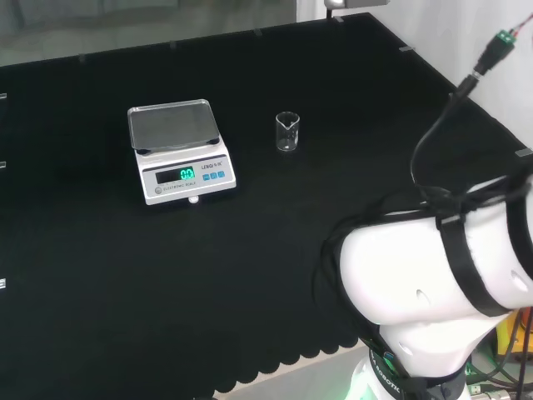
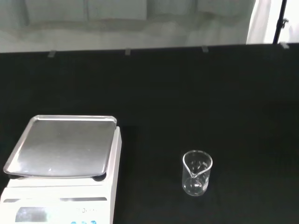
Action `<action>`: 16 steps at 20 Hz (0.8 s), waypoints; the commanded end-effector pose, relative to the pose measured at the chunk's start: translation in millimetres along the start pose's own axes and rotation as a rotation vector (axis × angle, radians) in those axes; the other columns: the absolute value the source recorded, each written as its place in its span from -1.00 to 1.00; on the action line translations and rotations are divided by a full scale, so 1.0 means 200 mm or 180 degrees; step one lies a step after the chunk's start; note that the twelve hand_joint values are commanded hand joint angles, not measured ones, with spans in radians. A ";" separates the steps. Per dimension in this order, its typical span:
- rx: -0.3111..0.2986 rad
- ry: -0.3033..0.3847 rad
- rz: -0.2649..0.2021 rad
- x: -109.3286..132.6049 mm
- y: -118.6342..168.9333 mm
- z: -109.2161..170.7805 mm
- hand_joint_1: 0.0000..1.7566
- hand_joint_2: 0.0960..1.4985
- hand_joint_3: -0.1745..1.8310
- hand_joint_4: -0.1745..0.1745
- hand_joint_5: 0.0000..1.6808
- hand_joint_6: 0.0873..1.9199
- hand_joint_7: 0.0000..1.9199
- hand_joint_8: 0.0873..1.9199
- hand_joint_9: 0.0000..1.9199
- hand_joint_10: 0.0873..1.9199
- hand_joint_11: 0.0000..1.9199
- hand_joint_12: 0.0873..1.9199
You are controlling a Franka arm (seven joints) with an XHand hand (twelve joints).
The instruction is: Pick up the beaker.
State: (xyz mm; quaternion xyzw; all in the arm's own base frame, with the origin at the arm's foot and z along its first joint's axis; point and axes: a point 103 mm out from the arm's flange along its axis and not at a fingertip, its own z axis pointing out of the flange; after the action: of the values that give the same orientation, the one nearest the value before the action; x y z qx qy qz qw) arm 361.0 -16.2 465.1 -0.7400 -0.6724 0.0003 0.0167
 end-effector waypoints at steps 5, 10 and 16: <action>0.0217 0.0201 0.0104 -0.23 0.47 0.47 -0.70 0.51 -0.91 -0.74 -0.83 -1.00 -1.00 -0.72 -1.00 -0.51 -1.00 0.52; 0.0354 0.0210 0.0081 -0.24 0.57 0.60 -0.68 0.50 -0.91 -0.74 -0.81 -1.00 -1.00 -0.71 -1.00 -0.50 -1.00 0.52; 0.0534 0.0261 0.0042 -0.22 0.71 0.77 -0.66 0.49 -0.92 -0.74 -0.80 -1.00 -1.00 -0.70 -1.00 -0.49 -1.00 0.52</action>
State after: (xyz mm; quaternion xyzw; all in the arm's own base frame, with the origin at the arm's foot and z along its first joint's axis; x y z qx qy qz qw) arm 461.5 -61.9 331.0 -0.7427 -0.6623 0.0336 0.0934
